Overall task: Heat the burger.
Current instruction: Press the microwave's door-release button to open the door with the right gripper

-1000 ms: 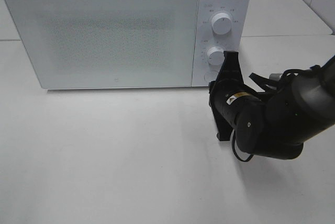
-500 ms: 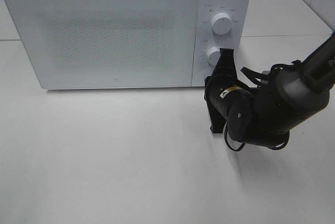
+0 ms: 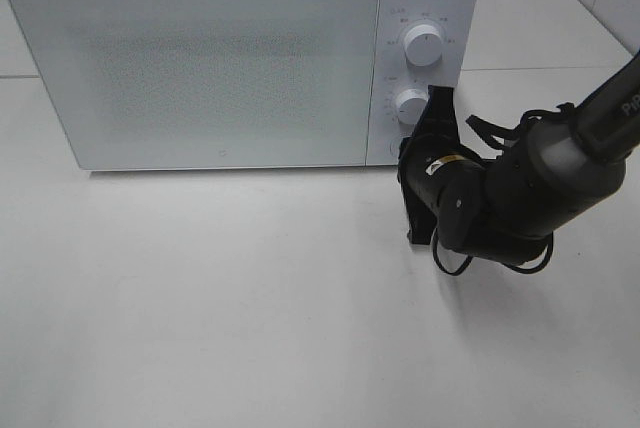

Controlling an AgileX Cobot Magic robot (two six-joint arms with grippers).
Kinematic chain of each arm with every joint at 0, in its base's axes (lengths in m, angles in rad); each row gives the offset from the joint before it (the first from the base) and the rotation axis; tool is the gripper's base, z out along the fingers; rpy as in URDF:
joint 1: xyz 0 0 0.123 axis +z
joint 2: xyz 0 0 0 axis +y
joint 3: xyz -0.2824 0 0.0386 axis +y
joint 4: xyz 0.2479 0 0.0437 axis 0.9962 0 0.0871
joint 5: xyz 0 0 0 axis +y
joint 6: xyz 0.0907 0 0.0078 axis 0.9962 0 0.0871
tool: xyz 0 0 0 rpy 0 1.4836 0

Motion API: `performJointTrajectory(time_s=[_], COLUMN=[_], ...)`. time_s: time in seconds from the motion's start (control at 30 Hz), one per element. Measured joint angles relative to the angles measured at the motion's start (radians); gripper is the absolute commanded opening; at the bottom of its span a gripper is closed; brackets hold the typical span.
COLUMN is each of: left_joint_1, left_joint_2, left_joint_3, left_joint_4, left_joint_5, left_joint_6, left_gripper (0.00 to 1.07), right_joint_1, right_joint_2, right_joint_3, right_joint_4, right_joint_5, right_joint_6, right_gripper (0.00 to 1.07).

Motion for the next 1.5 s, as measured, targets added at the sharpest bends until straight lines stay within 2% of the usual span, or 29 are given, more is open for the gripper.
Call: performJointTrajectory(time_s=[0.9,1.5], left_joint_1=[0.000,0.000], left_joint_2=[0.000,0.000], left_joint_3=[0.000,0.000], left_joint_4=[0.000,0.000], left_joint_5=[0.000,0.000], left_joint_6=[0.000,0.000], left_gripper=[0.98,0.98], right_joint_1=[-0.020,-0.014], right_joint_2=[0.058,0.092], right_joint_3=[-0.062,-0.132], right_joint_4=[0.011,0.061], right_joint_5=[-0.006,-0.008], right_joint_6=[0.001,-0.016], right_gripper=[0.00,0.00])
